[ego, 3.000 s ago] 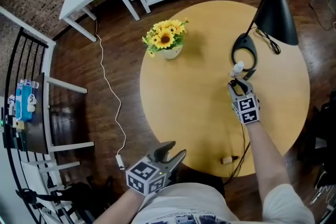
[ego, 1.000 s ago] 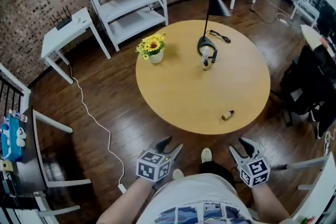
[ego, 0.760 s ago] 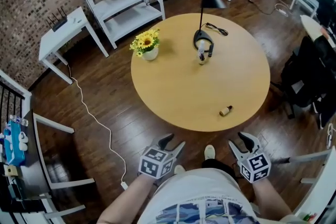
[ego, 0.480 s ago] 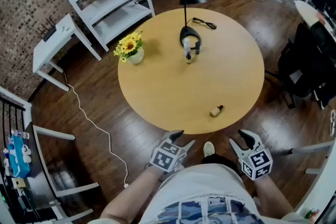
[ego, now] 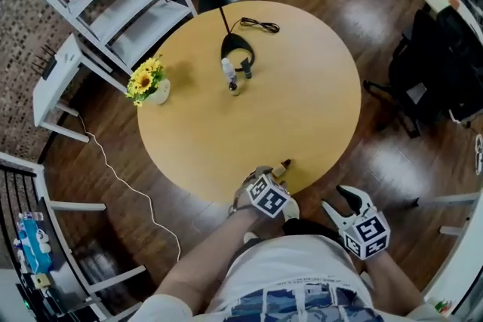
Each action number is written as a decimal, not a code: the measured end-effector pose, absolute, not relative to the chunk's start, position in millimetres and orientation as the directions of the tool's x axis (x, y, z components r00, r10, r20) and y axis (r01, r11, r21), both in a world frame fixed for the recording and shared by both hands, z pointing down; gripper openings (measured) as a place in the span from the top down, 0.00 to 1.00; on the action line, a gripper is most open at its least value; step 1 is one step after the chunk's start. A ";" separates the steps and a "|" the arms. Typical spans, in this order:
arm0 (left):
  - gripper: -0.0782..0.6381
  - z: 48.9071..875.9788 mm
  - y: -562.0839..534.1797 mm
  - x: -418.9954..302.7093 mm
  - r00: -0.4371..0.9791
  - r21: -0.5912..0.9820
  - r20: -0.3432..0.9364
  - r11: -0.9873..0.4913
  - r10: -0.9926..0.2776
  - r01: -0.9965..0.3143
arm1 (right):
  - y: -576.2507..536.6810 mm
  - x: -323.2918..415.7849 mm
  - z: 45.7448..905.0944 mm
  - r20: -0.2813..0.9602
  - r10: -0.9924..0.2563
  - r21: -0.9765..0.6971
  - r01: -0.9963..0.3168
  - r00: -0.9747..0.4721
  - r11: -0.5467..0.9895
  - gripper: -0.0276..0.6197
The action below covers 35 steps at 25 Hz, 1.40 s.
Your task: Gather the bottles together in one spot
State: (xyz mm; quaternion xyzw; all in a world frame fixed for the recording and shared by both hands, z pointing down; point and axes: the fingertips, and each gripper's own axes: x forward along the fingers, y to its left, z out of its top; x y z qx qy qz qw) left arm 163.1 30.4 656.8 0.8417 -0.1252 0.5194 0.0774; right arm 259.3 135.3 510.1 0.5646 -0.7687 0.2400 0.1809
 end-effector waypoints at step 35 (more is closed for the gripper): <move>0.69 422.7 81.7 17.8 1.000 0.675 -0.004 -0.738 -0.002 0.001 | 55.1 39.4 392.4 0.039 -0.541 -0.717 -0.401 -0.840 0.570 0.86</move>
